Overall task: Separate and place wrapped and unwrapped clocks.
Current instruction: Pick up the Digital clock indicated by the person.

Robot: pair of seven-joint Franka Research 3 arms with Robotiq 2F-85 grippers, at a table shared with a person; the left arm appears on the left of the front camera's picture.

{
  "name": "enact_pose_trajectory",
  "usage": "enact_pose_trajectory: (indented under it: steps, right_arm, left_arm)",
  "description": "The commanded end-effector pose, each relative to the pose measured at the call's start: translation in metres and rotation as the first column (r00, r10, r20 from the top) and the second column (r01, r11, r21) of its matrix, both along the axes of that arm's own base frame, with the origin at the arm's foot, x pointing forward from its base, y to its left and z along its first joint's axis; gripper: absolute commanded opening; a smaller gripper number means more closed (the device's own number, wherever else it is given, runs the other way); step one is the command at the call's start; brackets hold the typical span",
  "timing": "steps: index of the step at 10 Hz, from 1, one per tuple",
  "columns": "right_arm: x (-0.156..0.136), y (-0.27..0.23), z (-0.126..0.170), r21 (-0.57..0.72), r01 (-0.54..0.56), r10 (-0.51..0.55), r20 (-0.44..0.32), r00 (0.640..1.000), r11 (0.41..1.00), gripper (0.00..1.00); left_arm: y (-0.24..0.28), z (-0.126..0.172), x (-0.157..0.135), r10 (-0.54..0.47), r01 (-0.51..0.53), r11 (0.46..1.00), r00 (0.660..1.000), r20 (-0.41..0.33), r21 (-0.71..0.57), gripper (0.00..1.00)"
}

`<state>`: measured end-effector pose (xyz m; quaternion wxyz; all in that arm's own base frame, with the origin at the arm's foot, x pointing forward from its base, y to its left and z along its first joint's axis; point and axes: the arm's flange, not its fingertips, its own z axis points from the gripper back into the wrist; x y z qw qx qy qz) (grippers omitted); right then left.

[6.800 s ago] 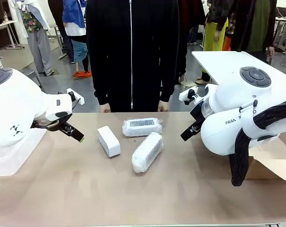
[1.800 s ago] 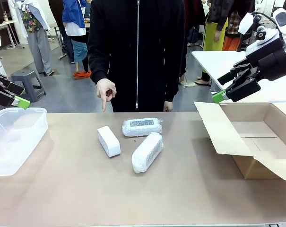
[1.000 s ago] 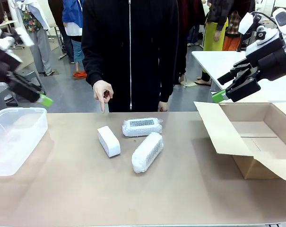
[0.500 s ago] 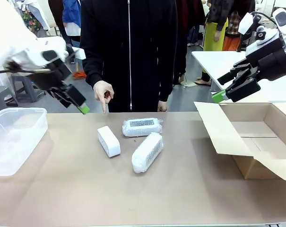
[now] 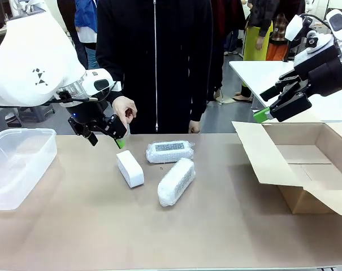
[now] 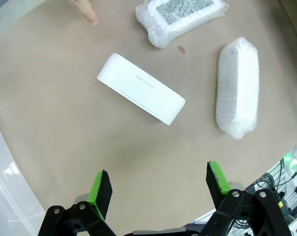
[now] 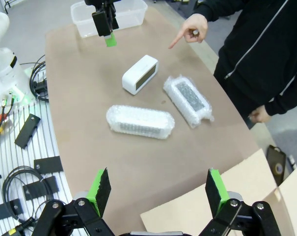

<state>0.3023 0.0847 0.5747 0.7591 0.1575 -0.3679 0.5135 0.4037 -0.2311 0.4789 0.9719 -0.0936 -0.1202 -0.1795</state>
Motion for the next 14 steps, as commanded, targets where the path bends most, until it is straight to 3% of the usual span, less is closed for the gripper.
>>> enact_pose_trajectory:
  steps: [1, 3, 5, 6, 8, 10, 12, 14]
  right_arm:
    - [0.001, -0.001, -0.001, 0.019, -0.014, 0.014, -0.006, 1.000, 1.000, 1.00]
    - [0.001, -0.001, -0.001, 0.019, -0.014, 0.014, -0.006, 1.000, 1.000, 1.00]
    - [0.001, -0.001, -0.001, 0.019, -0.014, 0.014, -0.006, 1.000, 1.000, 1.00]
    - [0.001, -0.001, -0.001, 0.019, -0.014, 0.014, -0.006, 1.000, 1.000, 1.00]
    - [0.001, -0.001, -0.001, 0.019, -0.014, 0.014, -0.006, 1.000, 1.000, 1.00]
    - [0.001, -0.001, -0.001, 0.019, -0.014, 0.014, -0.006, 1.000, 1.000, 1.00]
    - [0.001, -0.001, -0.001, 0.019, -0.014, 0.014, -0.006, 1.000, 1.000, 1.00]
    - [0.001, -0.001, -0.001, 0.019, -0.014, 0.014, -0.006, 1.000, 1.000, 1.00]
  left_arm:
    - [0.006, 0.011, -0.008, -0.032, 0.032, 0.999, 0.999, -0.003, 0.014, 1.00]
    - [0.001, 0.004, -0.003, -0.008, 0.008, 1.000, 1.000, -0.001, 0.004, 1.00]
    - [-0.042, 0.006, 0.016, 0.233, -0.239, 0.971, 0.962, -0.142, -0.025, 1.00]
    - [-0.056, -0.002, 0.025, 0.383, -0.385, 0.923, 0.908, -0.167, 0.021, 1.00]
    - [-0.073, -0.027, 0.037, 0.549, -0.550, 0.833, 0.809, -0.211, 0.057, 1.00]
    - [-0.082, -0.055, 0.042, 0.664, -0.655, 0.747, 0.723, -0.191, 0.113, 1.00]
    - [-0.081, -0.077, 0.036, 0.717, -0.711, 0.693, 0.660, -0.226, 0.122, 1.00]
    - [-0.073, -0.089, 0.029, 0.789, -0.789, 0.608, 0.587, -0.182, 0.089, 1.00]
